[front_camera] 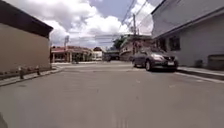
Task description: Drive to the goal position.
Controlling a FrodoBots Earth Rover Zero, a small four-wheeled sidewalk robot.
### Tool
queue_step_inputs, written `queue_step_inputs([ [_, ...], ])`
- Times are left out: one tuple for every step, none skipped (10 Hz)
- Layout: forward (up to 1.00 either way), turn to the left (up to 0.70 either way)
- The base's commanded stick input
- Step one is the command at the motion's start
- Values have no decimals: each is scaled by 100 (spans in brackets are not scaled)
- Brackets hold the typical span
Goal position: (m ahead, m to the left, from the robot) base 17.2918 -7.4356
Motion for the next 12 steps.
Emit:
queue_step_inputs([
  [85,0],
  [85,0],
  [85,0],
  [85,0],
  [85,0],
  [85,0],
  [85,0],
  [85,0],
  [85,0],
  [85,0],
  [85,0],
  [85,0],
])
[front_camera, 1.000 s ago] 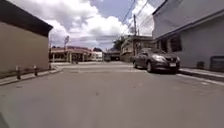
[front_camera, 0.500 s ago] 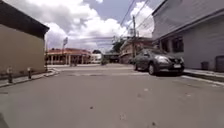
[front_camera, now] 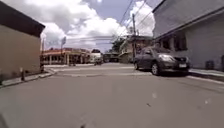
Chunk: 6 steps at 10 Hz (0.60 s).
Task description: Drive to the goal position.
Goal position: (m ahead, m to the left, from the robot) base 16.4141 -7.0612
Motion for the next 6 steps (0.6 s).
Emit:
queue_step_inputs([
  [85,0],
  [85,0],
  [85,0],
  [85,0],
  [85,0],
  [85,0],
])
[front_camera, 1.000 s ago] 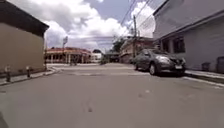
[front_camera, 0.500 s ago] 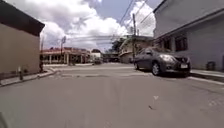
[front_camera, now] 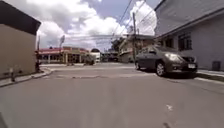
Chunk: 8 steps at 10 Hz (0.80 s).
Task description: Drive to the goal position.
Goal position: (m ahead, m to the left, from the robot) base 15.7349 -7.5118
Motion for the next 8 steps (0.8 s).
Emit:
queue_step_inputs([
  [85,0],
  [85,0],
  [85,0],
  [85,0],
  [85,0],
  [85,0],
  [85,-3],
  [85,-27],
])
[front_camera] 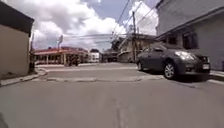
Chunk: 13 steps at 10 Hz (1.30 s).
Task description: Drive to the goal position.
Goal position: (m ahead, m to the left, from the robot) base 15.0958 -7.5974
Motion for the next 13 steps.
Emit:
queue_step_inputs([
  [85,-27],
  [85,-7],
  [85,0],
  [85,0],
  [85,0],
  [85,0],
  [85,0],
  [85,0],
  [85,0],
  [85,0],
  [85,0],
  [85,0],
  [85,0],
])
